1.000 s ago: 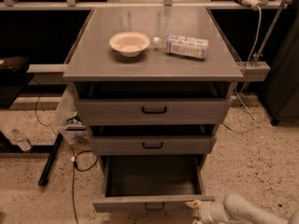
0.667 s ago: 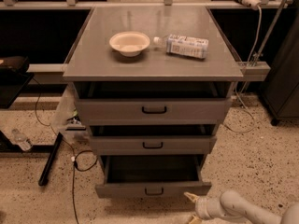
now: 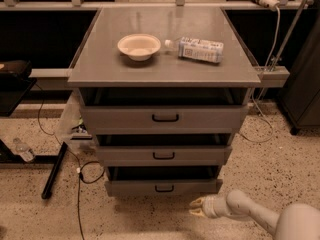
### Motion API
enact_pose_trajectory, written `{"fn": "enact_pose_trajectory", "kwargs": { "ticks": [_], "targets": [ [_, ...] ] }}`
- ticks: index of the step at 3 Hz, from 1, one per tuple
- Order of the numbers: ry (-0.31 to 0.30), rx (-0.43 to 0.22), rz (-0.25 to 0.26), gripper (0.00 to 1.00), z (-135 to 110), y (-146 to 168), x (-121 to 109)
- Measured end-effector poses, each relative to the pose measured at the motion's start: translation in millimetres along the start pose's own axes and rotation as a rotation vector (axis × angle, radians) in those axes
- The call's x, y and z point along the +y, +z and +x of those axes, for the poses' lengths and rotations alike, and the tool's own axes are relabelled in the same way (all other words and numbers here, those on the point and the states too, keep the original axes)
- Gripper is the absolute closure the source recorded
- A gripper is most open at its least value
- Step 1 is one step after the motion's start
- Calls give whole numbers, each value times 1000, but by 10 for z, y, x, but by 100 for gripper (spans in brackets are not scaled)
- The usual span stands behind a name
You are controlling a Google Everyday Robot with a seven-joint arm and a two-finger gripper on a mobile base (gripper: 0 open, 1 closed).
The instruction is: Close bottom drawer
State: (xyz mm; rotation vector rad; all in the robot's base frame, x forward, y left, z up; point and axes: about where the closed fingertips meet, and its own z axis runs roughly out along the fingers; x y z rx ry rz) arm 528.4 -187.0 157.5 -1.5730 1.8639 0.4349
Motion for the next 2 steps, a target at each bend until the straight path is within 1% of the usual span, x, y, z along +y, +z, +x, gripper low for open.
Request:
{"fn": "enact_pose_trajectory", "kwargs": {
  "ticks": [1, 2],
  "targets": [
    [6, 22, 58, 88, 46, 141, -609],
    [-6, 41, 133, 86, 112, -27, -1043]
  ]
}}
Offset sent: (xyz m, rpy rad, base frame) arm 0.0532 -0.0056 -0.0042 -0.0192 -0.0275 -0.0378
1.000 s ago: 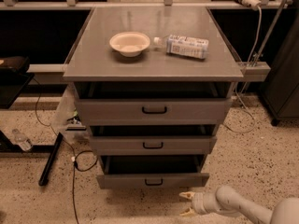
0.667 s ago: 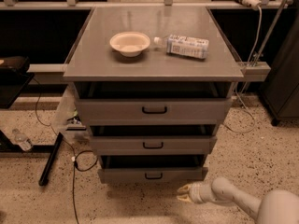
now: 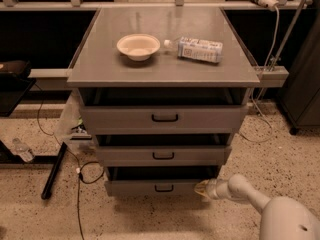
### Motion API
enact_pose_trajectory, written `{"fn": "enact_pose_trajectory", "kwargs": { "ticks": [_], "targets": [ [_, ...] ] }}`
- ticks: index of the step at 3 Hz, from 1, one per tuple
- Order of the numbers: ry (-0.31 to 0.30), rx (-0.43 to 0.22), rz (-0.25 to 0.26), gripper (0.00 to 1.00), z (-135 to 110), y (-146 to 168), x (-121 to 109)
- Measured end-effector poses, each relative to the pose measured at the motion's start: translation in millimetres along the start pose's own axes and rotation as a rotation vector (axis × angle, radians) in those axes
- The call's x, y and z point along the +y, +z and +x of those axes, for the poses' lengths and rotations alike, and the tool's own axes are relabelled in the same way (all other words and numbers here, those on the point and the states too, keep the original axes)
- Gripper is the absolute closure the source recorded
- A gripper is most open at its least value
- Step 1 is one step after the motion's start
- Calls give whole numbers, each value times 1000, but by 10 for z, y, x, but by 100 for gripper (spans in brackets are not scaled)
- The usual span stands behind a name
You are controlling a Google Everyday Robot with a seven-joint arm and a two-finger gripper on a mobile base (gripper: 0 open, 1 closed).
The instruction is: Close bottom drawer
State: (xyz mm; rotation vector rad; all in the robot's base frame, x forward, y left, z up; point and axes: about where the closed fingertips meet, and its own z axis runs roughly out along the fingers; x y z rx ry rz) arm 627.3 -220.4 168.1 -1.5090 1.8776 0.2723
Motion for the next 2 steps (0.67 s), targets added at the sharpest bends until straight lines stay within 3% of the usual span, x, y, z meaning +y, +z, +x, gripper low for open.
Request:
{"fn": "enact_pose_trajectory", "kwargs": {
  "ticks": [2],
  "targets": [
    [0, 0, 0, 40, -1, 2, 1]
  ]
}}
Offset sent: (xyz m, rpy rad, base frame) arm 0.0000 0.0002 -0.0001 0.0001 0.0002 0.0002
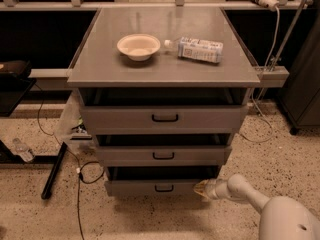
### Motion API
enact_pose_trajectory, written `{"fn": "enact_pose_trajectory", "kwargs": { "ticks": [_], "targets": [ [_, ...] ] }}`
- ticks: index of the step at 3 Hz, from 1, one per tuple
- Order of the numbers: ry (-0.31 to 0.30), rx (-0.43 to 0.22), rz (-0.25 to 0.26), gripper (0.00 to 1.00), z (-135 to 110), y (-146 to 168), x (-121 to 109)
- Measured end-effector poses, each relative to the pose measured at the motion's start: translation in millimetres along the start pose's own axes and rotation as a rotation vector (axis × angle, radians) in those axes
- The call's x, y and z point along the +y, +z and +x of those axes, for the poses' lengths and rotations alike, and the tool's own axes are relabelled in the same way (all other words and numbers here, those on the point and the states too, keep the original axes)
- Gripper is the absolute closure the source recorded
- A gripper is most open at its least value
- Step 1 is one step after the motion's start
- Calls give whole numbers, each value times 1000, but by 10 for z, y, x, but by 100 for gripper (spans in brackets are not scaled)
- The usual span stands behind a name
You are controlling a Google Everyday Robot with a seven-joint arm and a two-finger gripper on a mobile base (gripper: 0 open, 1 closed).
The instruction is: Close bottom drawer
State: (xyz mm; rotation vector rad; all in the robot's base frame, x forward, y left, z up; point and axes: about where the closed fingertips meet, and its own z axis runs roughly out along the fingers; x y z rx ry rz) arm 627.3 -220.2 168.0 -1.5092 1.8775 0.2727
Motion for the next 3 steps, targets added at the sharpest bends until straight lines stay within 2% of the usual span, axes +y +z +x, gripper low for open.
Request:
{"fn": "enact_pose_trajectory", "kwargs": {
  "ticks": [1, 2, 3],
  "targets": [
    [0, 0, 0, 16, 0, 0, 0],
    [0, 0, 0, 0, 0, 1, 1],
    [0, 0, 0, 0, -1, 1, 1]
  ]
}}
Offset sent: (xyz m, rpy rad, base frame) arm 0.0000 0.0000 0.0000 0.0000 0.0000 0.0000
